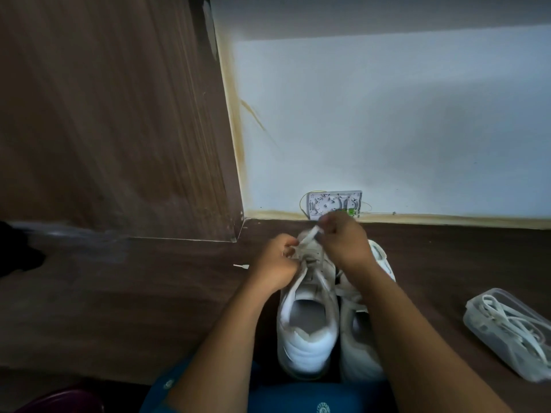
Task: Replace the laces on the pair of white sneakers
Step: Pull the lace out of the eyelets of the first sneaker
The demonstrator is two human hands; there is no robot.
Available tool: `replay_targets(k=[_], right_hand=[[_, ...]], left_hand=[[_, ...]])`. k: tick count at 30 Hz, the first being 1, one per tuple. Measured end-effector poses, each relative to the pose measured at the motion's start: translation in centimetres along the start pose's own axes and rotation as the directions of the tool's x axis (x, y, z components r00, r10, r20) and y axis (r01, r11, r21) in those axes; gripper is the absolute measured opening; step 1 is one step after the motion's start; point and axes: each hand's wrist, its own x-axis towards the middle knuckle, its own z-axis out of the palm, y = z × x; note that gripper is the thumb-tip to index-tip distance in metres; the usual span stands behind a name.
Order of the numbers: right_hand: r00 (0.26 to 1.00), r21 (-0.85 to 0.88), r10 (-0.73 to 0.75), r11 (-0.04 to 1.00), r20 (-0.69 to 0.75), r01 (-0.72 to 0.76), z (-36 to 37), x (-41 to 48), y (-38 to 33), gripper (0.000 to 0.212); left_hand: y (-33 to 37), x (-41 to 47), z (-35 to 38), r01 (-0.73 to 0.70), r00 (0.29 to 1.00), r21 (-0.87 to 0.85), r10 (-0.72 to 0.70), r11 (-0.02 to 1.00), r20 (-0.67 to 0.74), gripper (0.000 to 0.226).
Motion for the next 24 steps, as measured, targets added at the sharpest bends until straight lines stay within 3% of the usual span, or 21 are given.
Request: replay_targets(k=[1,3,5,6,7,8,9,10,11,13,15,17,19,21,24], right_hand=[[0.996,0.273,0.078,0.96,-0.044,-0.063,-0.6,0.2,-0.5,0.026],[0.958,0.674,0.252,0.732,-0.134,-0.098,-2.4,0.4,-1.3,0.02],[0.915,0.836,0.358,0.547,-0.184,-0.046,-4.3,0.5,-1.5,0.02],[0.903,0.834,0.379,0.55,-0.202,-0.044,-5.1,0.6,-1.2,0.021],[0.897,0.73,0.368,0.679,-0.247,-0.078,-5.5,0.6,-0.8,0.021],[0.912,0.452,0.296,0.88,-0.285,-0.144,-5.6,0.7,0.0,0.025],[0.945,0.031,0.209,0.978,-0.253,-0.208,-5.5,0.4,0.6,0.033],[0.975,-0.339,0.142,0.92,-0.173,-0.195,-5.1,0.1,0.9,0.039],[0.989,-0.54,0.106,0.829,-0.102,-0.145,-4.4,-0.3,0.6,0.04],[1.0,-0.601,-0.002,0.799,0.015,0.01,-2.9,-0.9,-0.5,0.034],[0.972,-0.514,-0.122,0.832,0.2,0.21,-1.1,-1.2,-1.3,0.019],[0.928,-0.516,-0.085,0.811,0.364,0.276,0.6,-1.5,-1.1,0.015],[0.938,-0.582,-0.025,0.779,0.346,0.235,1.4,-1.8,-0.7,0.027],[0.966,-0.646,-0.059,0.733,0.253,0.214,1.7,-2.0,-0.5,0.035],[0.97,-0.675,-0.12,0.699,0.212,0.234,1.8,-2.2,-1.0,0.031]], left_hand=[[-0.2,0.1,0.0,-0.006,1.0,-0.031,0.006,0.999,0.0,0.034],[-0.2,0.0,-0.1,-0.028,1.0,-0.046,0.028,0.999,0.003,0.026],[0.0,-0.3,-0.3,-0.047,0.998,-0.031,0.049,0.998,0.044,0.011],[0.2,-0.5,-0.4,-0.047,0.996,-0.033,0.049,0.998,0.077,0.011],[0.3,-0.6,-0.4,-0.035,0.994,-0.036,0.039,0.999,0.105,0.015],[0.4,-0.6,-0.4,-0.019,0.994,-0.033,0.023,0.999,0.11,0.018],[0.6,-0.6,-0.4,-0.011,0.994,-0.02,0.013,1.0,0.106,0.02],[0.8,-0.7,-0.4,-0.005,0.994,-0.001,0.005,1.0,0.105,0.021],[1.0,-0.6,-0.5,-0.003,0.994,0.016,0.001,1.0,0.114,0.021],[1.3,-0.7,-0.8,-0.001,0.993,0.041,-0.004,0.999,0.121,0.023],[1.3,-0.7,-1.2,0.005,0.997,0.016,-0.007,1.0,0.08,0.023],[1.2,-0.8,-1.5,0.03,0.999,-0.032,-0.029,0.999,0.027,0.026],[1.0,-0.9,-1.6,0.057,0.998,-0.052,-0.057,0.997,0.012,0.028],[0.9,-0.8,-1.7,0.071,0.997,-0.058,-0.07,0.996,0.017,0.029],[0.7,-0.8,-1.9,0.054,0.998,-0.05,-0.052,0.997,0.025,0.032]])
